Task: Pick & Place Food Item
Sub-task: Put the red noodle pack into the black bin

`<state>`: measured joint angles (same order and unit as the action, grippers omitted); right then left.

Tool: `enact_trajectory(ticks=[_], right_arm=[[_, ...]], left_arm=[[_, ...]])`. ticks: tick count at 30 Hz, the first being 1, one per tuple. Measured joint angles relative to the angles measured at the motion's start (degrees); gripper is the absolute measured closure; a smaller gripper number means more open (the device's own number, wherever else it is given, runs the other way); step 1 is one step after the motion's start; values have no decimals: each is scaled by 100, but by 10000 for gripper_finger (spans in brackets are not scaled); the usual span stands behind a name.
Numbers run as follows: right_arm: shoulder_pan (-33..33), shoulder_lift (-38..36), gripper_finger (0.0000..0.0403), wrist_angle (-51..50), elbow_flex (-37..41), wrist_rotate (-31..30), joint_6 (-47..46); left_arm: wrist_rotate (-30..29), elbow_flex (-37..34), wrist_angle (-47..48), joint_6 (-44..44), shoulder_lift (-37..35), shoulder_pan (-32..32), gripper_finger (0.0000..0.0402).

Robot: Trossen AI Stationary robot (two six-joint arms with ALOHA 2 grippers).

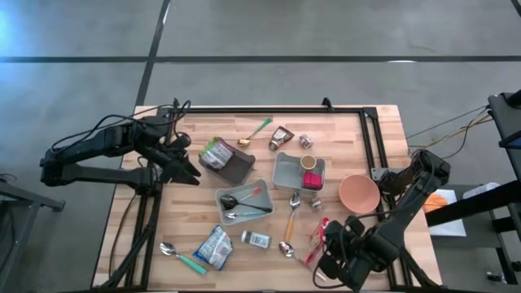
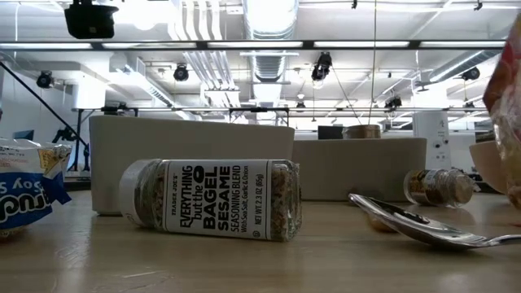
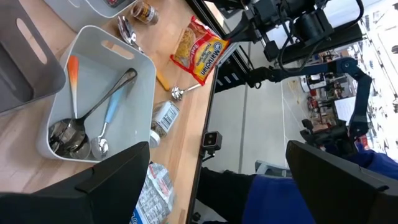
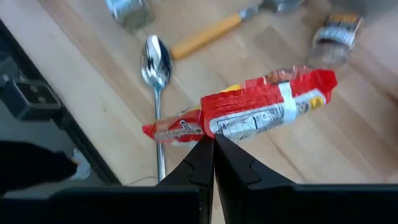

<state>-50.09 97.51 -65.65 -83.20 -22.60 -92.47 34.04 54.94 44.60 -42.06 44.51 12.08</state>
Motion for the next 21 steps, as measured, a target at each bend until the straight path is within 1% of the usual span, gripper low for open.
enact_trajectory(ticks=[2, 6, 11, 17, 21], right_arm=[[0, 12, 395, 1, 28, 188, -8], [-2, 91, 395, 72, 42, 273, -32], [0, 176, 395, 629, 199, 322, -83], [-33, 223, 394, 1032, 534, 325, -920], [-28, 221, 394, 1570, 740, 303, -1079]], left_arm=[[0, 0, 0, 0, 0, 0, 22], [0, 0, 2, 0, 0, 0, 22], [0, 0, 27, 0, -4, 0, 22], [0, 0, 55, 0, -4, -1, 22], [2, 0, 68, -6, -6, -2, 22]])
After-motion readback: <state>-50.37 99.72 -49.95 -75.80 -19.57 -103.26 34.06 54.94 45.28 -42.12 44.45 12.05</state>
